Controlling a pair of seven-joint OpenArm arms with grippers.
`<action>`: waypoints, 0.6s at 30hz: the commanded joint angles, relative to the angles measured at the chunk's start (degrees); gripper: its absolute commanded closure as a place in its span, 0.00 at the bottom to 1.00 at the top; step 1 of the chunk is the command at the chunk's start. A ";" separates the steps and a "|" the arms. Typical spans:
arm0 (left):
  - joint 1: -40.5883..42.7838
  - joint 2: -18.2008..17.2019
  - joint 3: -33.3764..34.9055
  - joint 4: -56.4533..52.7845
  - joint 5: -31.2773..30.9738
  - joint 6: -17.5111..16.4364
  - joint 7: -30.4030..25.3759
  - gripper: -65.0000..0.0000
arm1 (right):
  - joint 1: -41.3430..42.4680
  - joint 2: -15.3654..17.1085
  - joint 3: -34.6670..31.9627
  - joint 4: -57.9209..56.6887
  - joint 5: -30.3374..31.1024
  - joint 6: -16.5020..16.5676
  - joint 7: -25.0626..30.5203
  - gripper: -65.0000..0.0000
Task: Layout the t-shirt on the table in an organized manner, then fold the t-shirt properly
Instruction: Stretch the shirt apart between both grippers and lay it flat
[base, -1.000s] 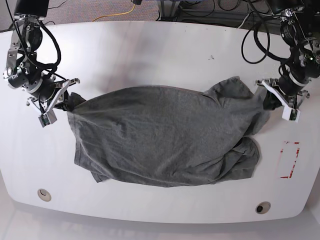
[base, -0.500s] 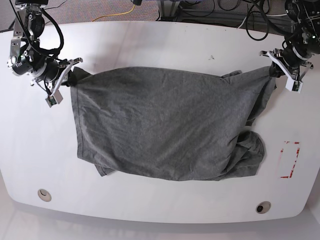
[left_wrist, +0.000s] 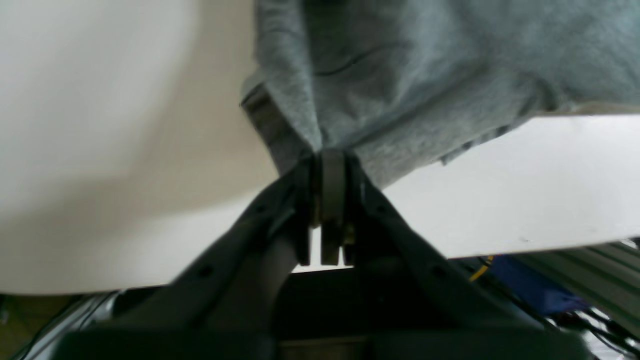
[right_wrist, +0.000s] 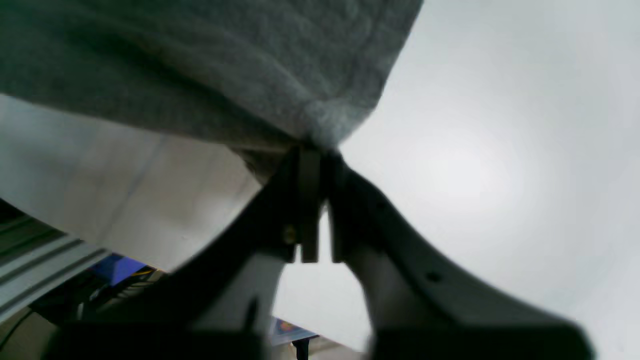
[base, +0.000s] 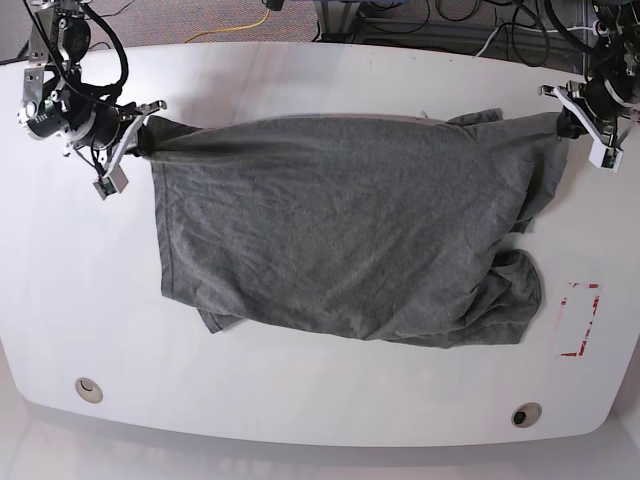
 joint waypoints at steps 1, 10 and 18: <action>0.78 -0.97 -0.55 1.01 -0.18 0.10 0.13 0.94 | 0.36 1.22 0.38 0.71 0.24 -0.26 0.87 0.75; 0.86 -0.97 -0.55 1.01 -0.18 0.36 4.00 0.38 | 0.63 1.22 0.73 0.80 0.15 -0.26 0.87 0.26; -1.77 -2.73 -0.55 0.74 -0.09 0.45 4.00 0.31 | 2.74 1.13 4.69 0.89 0.33 0.27 1.13 0.26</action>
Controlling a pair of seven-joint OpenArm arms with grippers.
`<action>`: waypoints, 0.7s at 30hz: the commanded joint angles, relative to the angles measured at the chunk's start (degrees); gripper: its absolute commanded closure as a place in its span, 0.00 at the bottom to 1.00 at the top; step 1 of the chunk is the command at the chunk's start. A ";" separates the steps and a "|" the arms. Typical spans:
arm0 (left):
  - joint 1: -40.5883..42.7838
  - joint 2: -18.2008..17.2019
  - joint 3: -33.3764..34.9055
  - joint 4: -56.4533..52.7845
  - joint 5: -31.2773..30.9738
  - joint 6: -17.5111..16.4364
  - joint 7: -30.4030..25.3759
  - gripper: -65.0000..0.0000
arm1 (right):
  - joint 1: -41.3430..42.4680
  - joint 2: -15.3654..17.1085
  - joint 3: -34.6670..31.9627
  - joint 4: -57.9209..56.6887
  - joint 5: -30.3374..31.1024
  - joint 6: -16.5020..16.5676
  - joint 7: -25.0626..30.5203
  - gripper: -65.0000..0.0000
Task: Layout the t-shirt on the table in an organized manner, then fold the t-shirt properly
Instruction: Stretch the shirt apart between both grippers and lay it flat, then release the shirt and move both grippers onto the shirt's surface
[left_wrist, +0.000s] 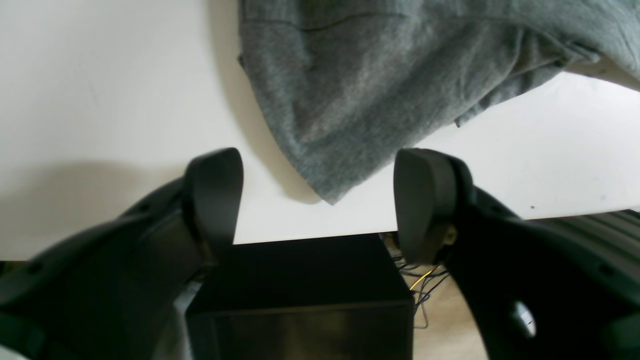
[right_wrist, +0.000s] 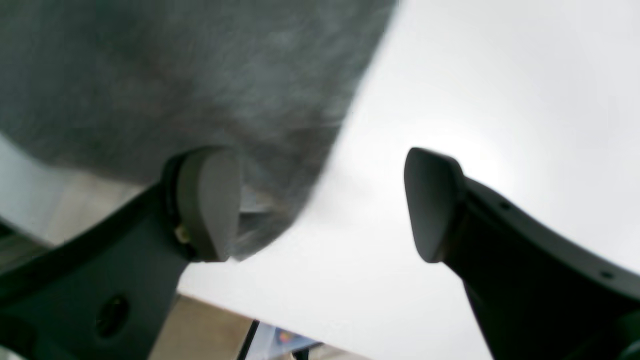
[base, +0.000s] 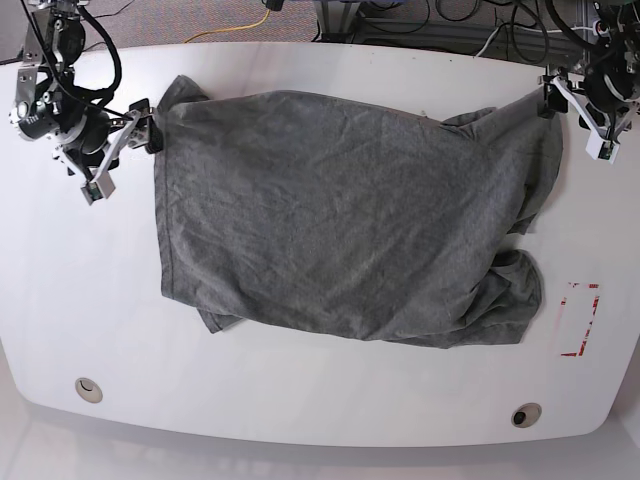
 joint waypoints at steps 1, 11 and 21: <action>-2.56 -1.81 -0.55 0.63 -0.20 0.21 -1.29 0.31 | 2.48 1.09 1.10 0.80 0.40 0.40 1.22 0.26; -12.41 -1.72 -0.29 0.63 -0.55 -0.05 -1.20 0.31 | 9.95 -4.89 0.93 0.71 0.48 1.10 1.31 0.26; -24.10 -0.05 6.22 0.90 -0.55 -0.05 -1.29 0.31 | 14.43 -14.30 -5.76 0.71 0.48 8.31 1.13 0.26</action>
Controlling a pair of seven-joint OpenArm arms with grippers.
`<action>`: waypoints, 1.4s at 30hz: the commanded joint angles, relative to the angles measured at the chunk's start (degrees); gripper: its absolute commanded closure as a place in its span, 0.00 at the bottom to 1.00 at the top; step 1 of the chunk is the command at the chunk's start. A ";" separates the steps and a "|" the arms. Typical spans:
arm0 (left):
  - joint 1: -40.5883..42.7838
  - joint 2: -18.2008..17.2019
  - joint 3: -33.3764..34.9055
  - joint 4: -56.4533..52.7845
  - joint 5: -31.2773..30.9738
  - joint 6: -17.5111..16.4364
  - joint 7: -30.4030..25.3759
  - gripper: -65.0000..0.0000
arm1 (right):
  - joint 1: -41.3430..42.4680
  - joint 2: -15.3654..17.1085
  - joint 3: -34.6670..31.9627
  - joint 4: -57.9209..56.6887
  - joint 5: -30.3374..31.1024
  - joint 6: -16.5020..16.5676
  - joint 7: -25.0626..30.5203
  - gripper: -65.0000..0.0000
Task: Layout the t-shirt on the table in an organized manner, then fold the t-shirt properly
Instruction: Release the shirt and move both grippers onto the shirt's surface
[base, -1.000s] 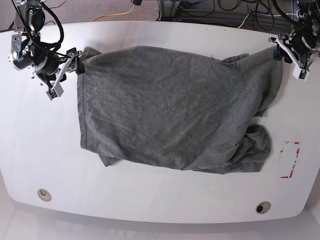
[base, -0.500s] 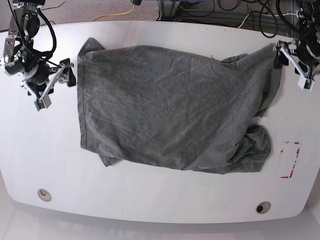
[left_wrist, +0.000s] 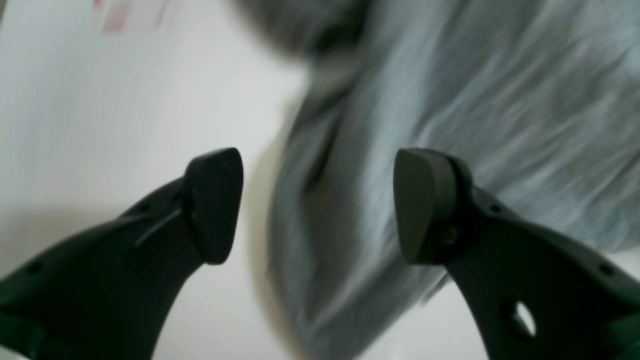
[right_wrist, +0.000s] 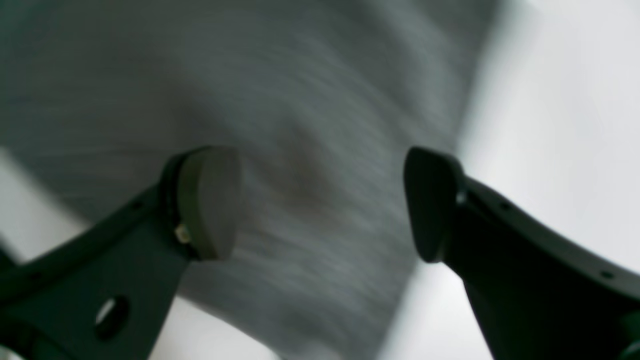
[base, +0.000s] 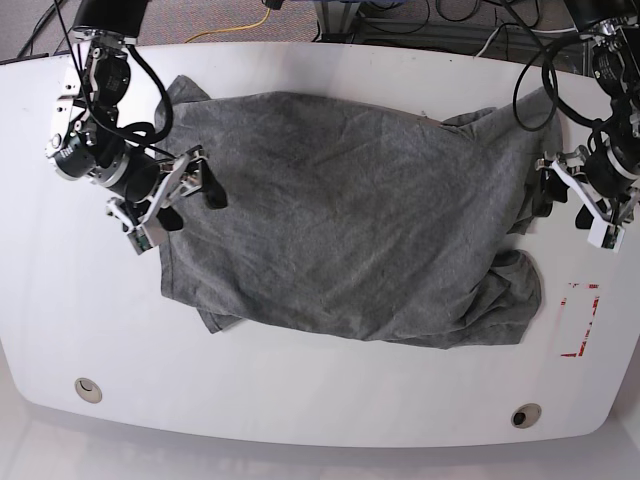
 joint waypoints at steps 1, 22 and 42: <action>-3.34 -0.14 1.06 1.03 -0.27 -0.03 -0.96 0.31 | 0.88 -1.45 -1.35 0.80 -0.11 0.60 0.89 0.26; -21.89 8.21 18.47 0.68 10.45 -0.03 -1.14 0.90 | 1.59 -9.01 -6.09 -2.80 -0.46 2.18 2.21 0.93; -21.63 13.23 34.65 -0.20 28.92 -0.03 -5.53 1.00 | -3.60 -8.92 -5.92 -3.33 -0.46 2.09 2.21 1.00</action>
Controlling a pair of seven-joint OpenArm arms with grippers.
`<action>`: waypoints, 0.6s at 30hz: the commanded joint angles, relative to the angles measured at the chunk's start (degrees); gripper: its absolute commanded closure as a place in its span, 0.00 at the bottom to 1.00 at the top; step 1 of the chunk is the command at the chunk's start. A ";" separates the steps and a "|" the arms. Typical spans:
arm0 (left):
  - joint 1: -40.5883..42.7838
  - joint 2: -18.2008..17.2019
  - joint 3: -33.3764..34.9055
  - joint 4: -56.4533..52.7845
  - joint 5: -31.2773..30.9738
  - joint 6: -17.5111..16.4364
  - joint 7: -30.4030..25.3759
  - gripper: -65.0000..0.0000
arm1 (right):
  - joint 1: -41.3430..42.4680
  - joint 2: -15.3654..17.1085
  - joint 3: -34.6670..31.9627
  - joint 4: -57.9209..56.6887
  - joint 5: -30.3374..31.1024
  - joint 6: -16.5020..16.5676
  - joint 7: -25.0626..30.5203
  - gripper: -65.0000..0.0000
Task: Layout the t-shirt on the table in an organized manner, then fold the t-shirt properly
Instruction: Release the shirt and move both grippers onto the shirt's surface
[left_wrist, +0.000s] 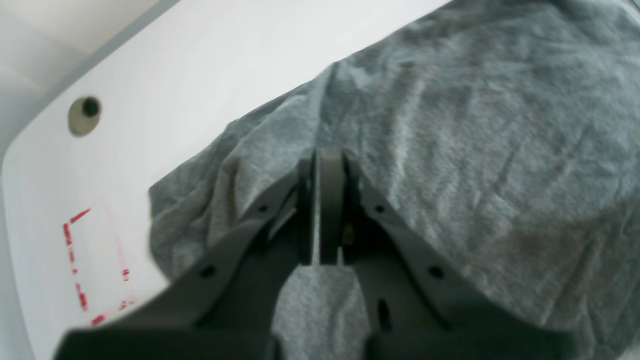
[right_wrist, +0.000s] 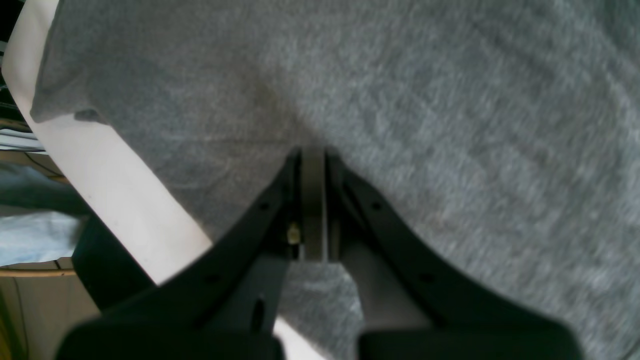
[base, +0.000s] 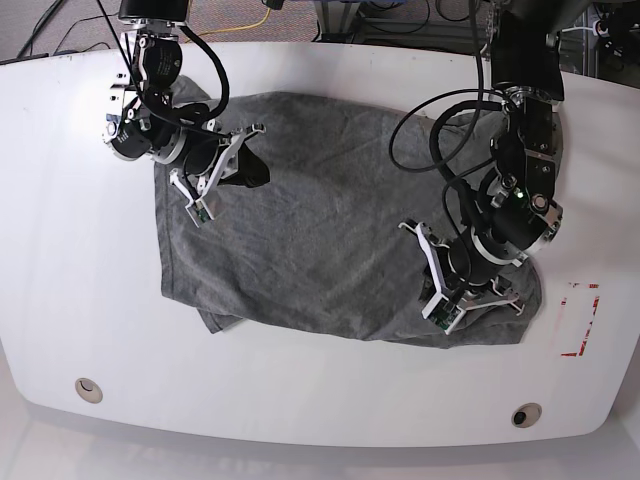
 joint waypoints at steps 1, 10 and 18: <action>-0.60 -0.41 -0.28 0.80 0.20 0.19 -1.01 1.00 | -0.28 0.48 0.22 1.78 1.20 0.25 0.92 1.00; 1.42 -0.59 -2.92 0.80 0.28 0.19 -1.01 1.00 | -1.34 0.48 0.22 2.49 1.20 0.25 0.92 1.00; 1.86 -0.41 -3.88 0.80 0.20 0.19 -1.01 1.00 | -1.34 0.48 -0.21 2.49 1.38 0.25 0.74 1.00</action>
